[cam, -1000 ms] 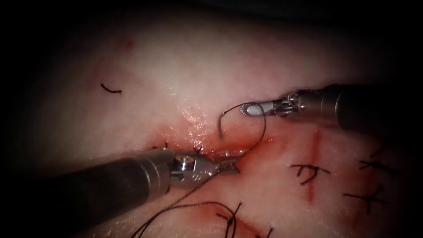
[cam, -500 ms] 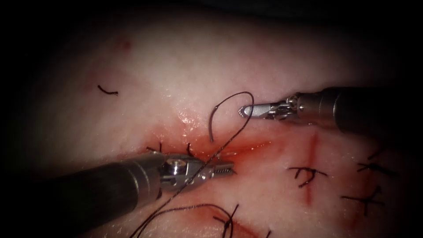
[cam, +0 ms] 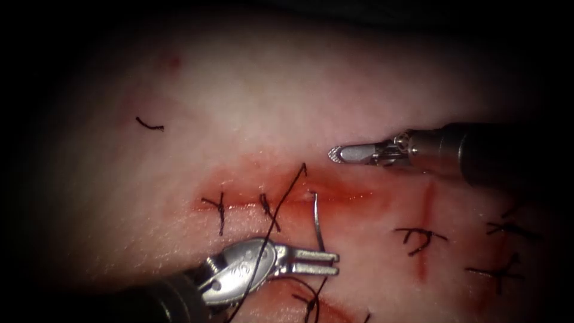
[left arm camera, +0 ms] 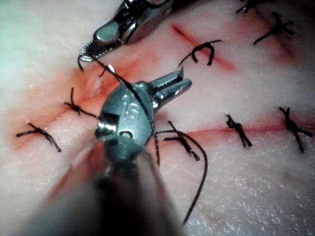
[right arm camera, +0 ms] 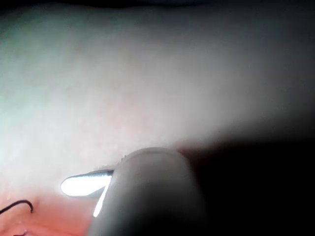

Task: Wound Closure
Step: Grasp the needle with the left hand and pull it through the skin, then hand the needle back to the right driver.

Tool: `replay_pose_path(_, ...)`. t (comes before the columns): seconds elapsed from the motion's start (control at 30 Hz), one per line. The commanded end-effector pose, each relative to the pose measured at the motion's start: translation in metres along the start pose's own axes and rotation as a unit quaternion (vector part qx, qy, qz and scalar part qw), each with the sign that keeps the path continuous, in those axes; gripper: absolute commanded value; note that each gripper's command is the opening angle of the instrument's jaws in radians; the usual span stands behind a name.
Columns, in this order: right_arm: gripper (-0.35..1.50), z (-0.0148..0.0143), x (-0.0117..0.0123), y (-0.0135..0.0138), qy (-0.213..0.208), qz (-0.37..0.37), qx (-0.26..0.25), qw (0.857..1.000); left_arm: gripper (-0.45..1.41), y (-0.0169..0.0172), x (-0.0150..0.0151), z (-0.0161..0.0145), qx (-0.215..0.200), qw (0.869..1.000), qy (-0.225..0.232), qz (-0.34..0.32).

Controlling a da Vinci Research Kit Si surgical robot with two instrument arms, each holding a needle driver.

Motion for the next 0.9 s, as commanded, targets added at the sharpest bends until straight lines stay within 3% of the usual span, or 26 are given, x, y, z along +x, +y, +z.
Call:
replay_pose_path(0.03, 1.01, 0.0003, -0.0005, 0.0002, -0.006, -0.008, 0.002, 1.0, -0.45, -0.0003, -0.0003, 0.0006, -0.002, 1.0, 0.01, -0.015)
replay_pose_path(0.17, 1.05, -0.0018, -0.0014, -0.0018, -0.018, -0.095, 0.006, 0.995, -0.45, 0.0004, 0.0003, 0.0006, -0.017, 0.998, 0.04, -0.046)
replay_pose_path(0.23, 1.05, -0.0033, -0.0027, -0.0039, -0.036, -0.196, -0.005, 0.98, -0.45, 0.0011, 0.0011, 0.0004, -0.025, 0.997, 0.051, -0.047)
replay_pose_path(0.27, 1.05, -0.0038, -0.0036, -0.0048, -0.045, -0.203, -0.013, 0.978, -0.45, 0.0013, 0.0014, 0.0003, -0.026, 0.997, 0.053, -0.048)
replay_pose_path(0.3, 0.95, -0.0041, -0.0044, -0.0055, -0.047, -0.201, -0.013, 0.978, -0.45, 0.0015, 0.0018, 0.0003, -0.028, 0.997, 0.056, -0.048)
replay_pose_path(0.33, 0.98, -0.0042, -0.0062, -0.0069, -0.05, -0.168, -0.013, 0.984, -0.45, 0.0018, 0.0024, 0.0003, -0.029, 0.997, 0.06, -0.05)
replay_pose_path(0.4, 1.21, -0.0033, -0.0095, -0.0092, -0.048, -0.114, -0.015, 0.992, -0.45, 0.0025, 0.004, 0.0005, -0.028, 0.997, 0.069, -0.004)
replay_pose_path(0.47, 1.28, -0.0025, -0.0102, -0.0099, -0.044, -0.098, -0.016, 0.994, -0.45, 0.0027, 0.0045, 0.0007, -0.028, 0.997, 0.068, 0.036)
replay_pose_path(0.53, 1.33, -0.0009, -0.01, -0.0104, -0.035, -0.069, -0.019, 0.997, -0.45, 0.0028, 0.0052, 0.001, -0.026, 0.991, 0.067, 0.114)
replay_pose_path(0.63, 1.4, 0.0002, -0.0092, -0.0104, -0.027, -0.055, -0.021, 0.998, -0.45, 0.0021, 0.0046, 0.001, -0.017, 0.986, 0.036, 0.162)
replay_pose_path(0.9, 1.43, 0.0016, -0.0085, -0.0126, -0.014, -0.031, -0.014, 0.999, -0.45, -0.0001, 0.0019, 0.0004, 0.01, 0.978, -0.021, 0.208)
